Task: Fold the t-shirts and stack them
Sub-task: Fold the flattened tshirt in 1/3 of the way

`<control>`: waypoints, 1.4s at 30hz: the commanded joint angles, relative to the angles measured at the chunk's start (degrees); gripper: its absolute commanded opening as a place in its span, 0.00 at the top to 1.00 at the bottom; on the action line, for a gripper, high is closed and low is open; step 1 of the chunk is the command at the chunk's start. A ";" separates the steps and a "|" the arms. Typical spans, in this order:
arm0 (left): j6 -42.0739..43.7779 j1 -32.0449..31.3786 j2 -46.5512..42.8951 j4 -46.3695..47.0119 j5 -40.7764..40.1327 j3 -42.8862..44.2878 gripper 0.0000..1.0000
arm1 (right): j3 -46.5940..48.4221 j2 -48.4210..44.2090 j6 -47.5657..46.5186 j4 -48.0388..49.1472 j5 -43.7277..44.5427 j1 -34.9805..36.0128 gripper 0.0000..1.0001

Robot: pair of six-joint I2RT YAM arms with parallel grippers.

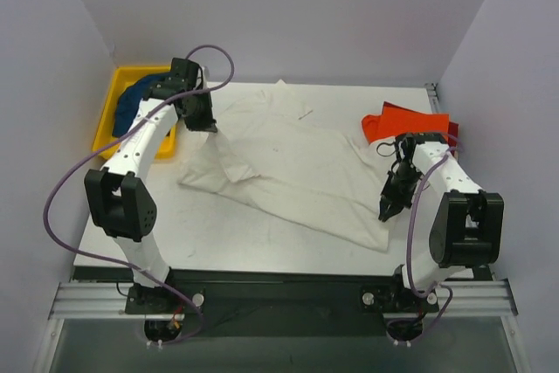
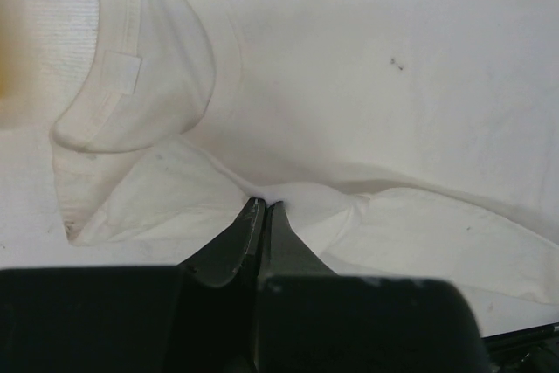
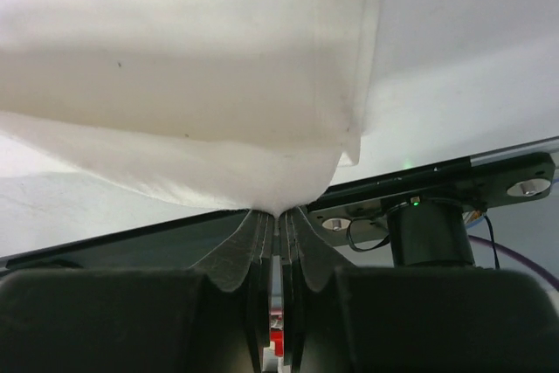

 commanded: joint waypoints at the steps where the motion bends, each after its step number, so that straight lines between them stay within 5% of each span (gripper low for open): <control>1: 1.92 -0.03 2.46 2.23 0.63 4.87 1.00 | 2.92 2.56 -3.00 -2.01 1.62 -1.61 1.00; 14: 5.44 -0.03 14.50 -0.58 1.07 17.86 1.00 | 7.23 9.68 -4.07 -1.57 4.70 -2.58 1.00; 16: 5.44 -0.12 16.17 -1.63 1.42 19.89 0.81 | 8.02 9.42 -3.80 -1.57 4.61 -2.58 0.78; 18: 5.18 -0.12 16.53 -1.81 1.42 22.26 0.50 | 8.55 8.63 -3.19 -1.66 4.61 -2.50 0.58; 21: 4.74 -0.03 14.87 -1.02 1.51 23.15 0.31 | 9.87 6.18 -2.75 -1.66 4.18 -2.41 0.39; 23: 4.30 0.32 12.59 -0.58 1.16 22.19 0.27 | 10.48 3.64 -2.75 -1.66 3.65 -1.71 0.33; 27: 2.29 1.98 5.12 3.27 0.02 11.49 0.25 | 9.44 -0.07 -1.87 -0.87 2.42 3.72 0.30; 34: 1.31 8.13 -10.27 12.16 2.65 -21.53 0.30 | -1.11 -2.18 3.93 6.69 -5.76 9.54 0.30; 42: 2.54 12.09 -14.85 13.48 2.57 -33.09 0.30 | -4.54 1.33 3.58 7.13 -1.54 9.72 0.30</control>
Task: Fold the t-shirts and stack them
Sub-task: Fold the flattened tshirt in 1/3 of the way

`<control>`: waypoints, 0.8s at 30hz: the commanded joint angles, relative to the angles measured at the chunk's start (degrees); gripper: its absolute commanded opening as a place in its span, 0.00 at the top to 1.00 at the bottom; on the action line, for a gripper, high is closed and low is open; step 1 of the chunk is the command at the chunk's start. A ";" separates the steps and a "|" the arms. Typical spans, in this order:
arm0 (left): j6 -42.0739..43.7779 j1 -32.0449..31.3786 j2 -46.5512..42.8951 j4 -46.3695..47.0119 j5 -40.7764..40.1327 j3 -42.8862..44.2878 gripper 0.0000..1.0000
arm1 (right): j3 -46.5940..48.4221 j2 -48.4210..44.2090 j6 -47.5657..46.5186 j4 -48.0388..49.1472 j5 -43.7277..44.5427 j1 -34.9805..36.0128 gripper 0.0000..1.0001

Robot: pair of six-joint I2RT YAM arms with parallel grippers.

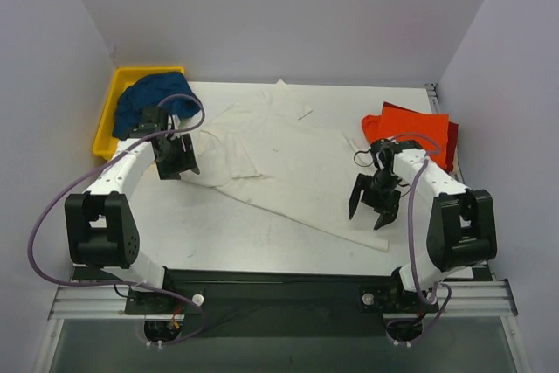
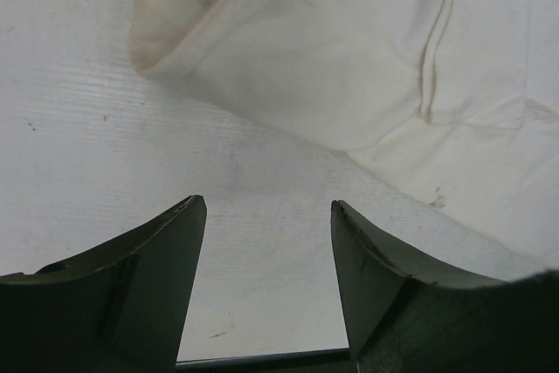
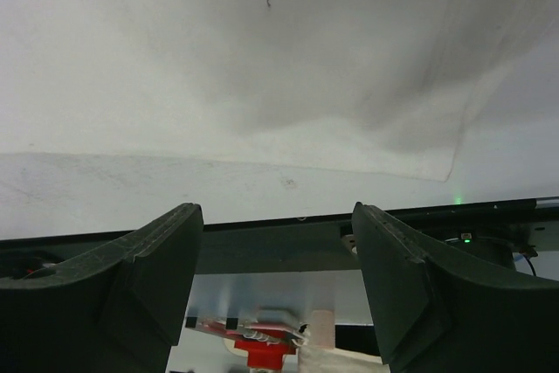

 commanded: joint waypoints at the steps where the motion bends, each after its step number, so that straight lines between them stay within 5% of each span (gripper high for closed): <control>1: 0.42 1.23 -1.87 4.00 0.56 -1.58 0.31 | -0.39 2.29 0.48 -0.89 2.26 0.02 0.30; 24: -1.16 2.90 11.32 10.85 -3.05 -1.14 0.36 | 0.40 10.30 0.48 -0.10 6.92 0.02 0.30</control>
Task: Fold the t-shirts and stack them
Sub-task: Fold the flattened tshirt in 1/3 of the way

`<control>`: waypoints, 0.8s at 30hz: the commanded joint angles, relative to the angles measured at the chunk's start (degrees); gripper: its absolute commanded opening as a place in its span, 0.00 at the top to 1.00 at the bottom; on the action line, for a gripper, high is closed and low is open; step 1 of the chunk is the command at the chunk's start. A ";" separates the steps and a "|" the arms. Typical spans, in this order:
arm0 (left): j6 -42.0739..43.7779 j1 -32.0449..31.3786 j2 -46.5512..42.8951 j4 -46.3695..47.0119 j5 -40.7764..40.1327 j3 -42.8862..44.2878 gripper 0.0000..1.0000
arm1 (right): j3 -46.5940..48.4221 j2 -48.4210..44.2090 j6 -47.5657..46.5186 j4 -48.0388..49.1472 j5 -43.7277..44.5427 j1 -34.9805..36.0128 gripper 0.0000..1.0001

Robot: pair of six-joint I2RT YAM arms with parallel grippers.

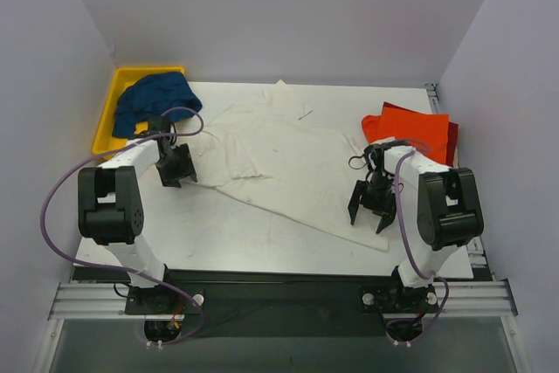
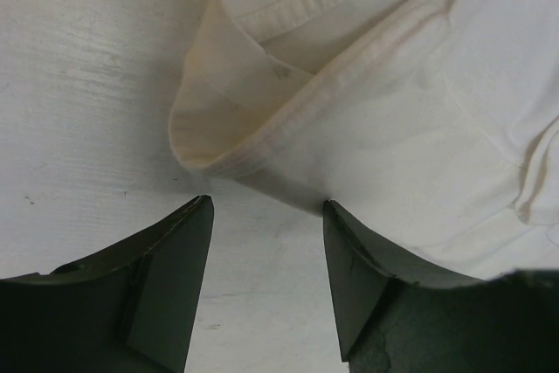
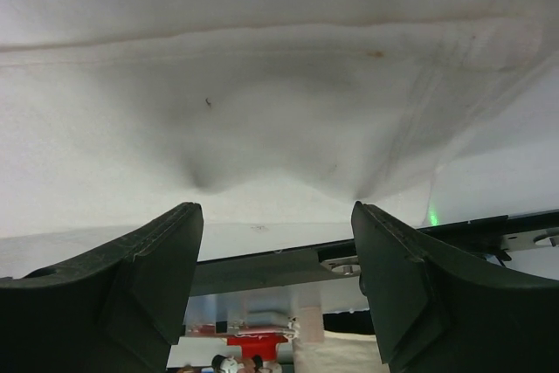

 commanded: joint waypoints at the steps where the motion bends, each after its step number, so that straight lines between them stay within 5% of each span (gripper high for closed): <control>1: -0.26 0.17 0.96 2.59 -1.54 2.73 0.37 | 0.40 0.51 0.17 -2.79 2.05 0.02 0.30; 14: 2.19 0.17 5.80 2.24 -4.96 6.68 0.75 | 0.49 4.90 -0.53 -3.23 4.07 -0.07 0.30; 24: 3.95 0.08 1.85 1.45 -8.05 5.02 0.77 | -0.04 6.05 -1.14 -3.58 5.65 -0.95 0.30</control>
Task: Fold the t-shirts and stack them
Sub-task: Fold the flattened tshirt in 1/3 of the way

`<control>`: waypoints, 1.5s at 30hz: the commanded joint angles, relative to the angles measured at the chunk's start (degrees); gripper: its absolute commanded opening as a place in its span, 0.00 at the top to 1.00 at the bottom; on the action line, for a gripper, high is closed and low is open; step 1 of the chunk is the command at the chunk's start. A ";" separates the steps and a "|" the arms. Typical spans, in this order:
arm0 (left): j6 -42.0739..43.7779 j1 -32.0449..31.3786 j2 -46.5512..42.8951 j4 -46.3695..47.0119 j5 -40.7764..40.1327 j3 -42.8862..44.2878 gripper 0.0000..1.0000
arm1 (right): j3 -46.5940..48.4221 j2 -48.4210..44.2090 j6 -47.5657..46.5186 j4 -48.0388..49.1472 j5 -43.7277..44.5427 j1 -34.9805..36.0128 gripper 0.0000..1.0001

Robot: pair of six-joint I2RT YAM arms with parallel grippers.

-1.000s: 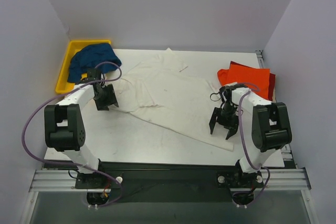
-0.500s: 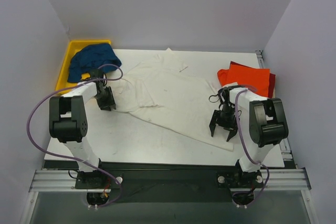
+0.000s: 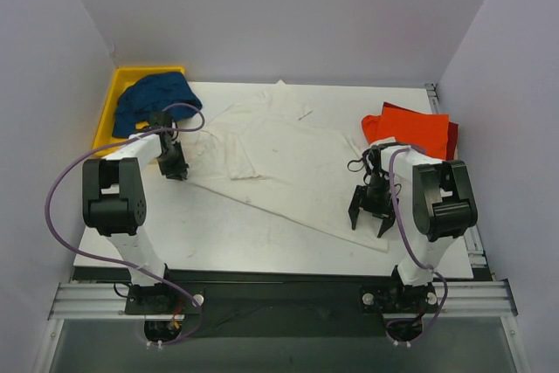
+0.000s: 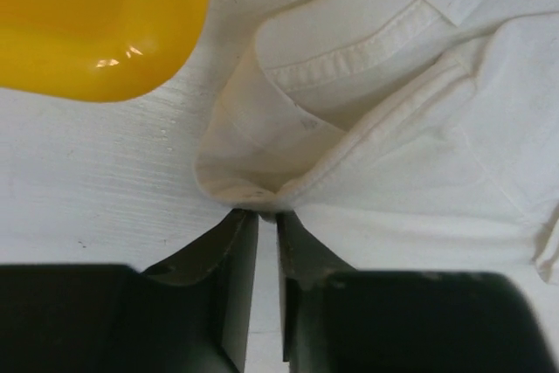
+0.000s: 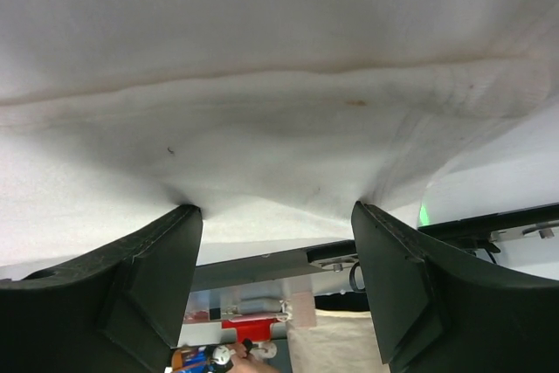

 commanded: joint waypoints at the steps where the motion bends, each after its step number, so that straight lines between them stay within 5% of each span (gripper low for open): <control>1: 1.66 0.11 -3.91 0.68 -2.39 0.38 0.71 | -0.02 1.46 -0.51 -3.07 4.49 -0.47 0.30; 6: 1.31 -0.69 -9.09 -1.33 -0.63 0.38 0.51 | 3.23 -0.99 -1.04 -5.35 3.18 0.14 0.29; 10: -0.09 -4.20 -15.58 -3.62 -0.27 0.90 0.47 | 8.15 -4.42 -1.83 -9.39 2.30 1.29 0.28; 18: -4.93 -8.33 -12.80 0.41 5.87 4.33 0.46 | 14.48 -4.36 -2.09 -5.28 -2.18 4.18 0.27; 28: -10.56 -10.44 -3.12 13.95 13.35 -1.19 0.48 | 9.30 2.59 1.07 10.19 -5.97 10.16 0.29; 45: -14.51 -9.65 -18.05 8.25 3.86 -22.64 0.50 | -4.93 -0.38 5.02 10.64 -4.38 15.70 0.30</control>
